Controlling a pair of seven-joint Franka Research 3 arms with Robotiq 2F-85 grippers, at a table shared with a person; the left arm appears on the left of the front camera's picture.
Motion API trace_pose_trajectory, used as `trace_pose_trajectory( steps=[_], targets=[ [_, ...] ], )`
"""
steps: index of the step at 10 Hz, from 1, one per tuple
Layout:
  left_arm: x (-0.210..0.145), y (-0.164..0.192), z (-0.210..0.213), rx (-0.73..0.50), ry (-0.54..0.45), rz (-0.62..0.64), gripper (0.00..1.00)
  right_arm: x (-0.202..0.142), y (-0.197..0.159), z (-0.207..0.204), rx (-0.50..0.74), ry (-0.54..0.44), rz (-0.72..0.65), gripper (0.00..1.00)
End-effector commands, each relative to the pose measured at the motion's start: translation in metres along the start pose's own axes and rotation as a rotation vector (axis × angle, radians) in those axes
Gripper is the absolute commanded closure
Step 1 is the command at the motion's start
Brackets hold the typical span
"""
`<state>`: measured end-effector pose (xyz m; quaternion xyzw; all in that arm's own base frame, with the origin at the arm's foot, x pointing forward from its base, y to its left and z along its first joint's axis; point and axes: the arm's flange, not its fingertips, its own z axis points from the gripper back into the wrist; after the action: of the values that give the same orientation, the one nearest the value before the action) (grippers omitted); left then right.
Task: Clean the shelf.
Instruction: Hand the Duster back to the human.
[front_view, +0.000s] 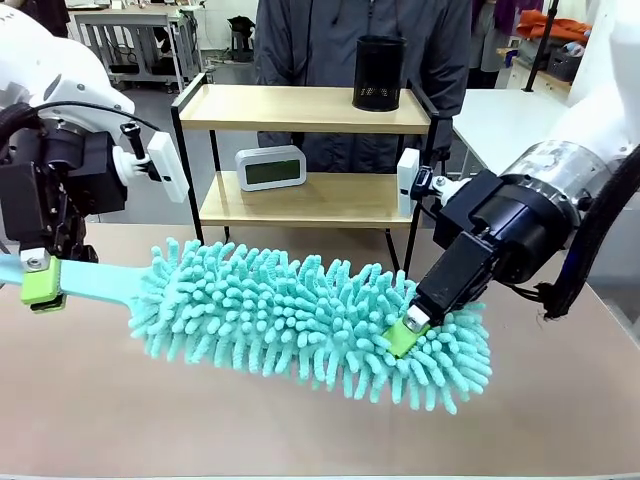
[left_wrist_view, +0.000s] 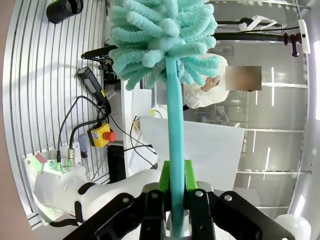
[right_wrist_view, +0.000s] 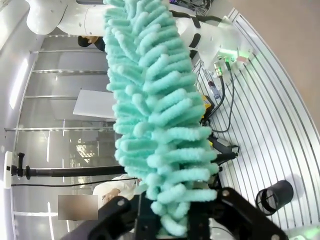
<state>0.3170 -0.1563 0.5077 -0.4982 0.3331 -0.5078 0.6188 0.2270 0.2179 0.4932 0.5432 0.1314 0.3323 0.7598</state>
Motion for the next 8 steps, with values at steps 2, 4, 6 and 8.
trace_pose_trajectory(
  steps=[2,4,6,8],
  targets=[
    [-0.003,-0.006,0.007,-0.012,0.014,0.008,0.79,-0.003,-0.007,0.001,0.006,0.007,0.018,1.0],
    [-0.005,-0.005,0.009,0.013,-0.004,0.01,0.21,-0.003,-0.008,0.002,0.003,0.016,0.018,1.0],
    [-0.022,-0.007,0.022,0.052,-0.13,-0.008,0.0,-0.006,-0.007,0.011,0.01,0.002,0.025,1.0],
    [-0.072,-0.002,0.054,0.086,-0.414,-0.008,0.0,-0.018,-0.006,0.035,0.049,0.022,0.024,1.0]
  ],
)
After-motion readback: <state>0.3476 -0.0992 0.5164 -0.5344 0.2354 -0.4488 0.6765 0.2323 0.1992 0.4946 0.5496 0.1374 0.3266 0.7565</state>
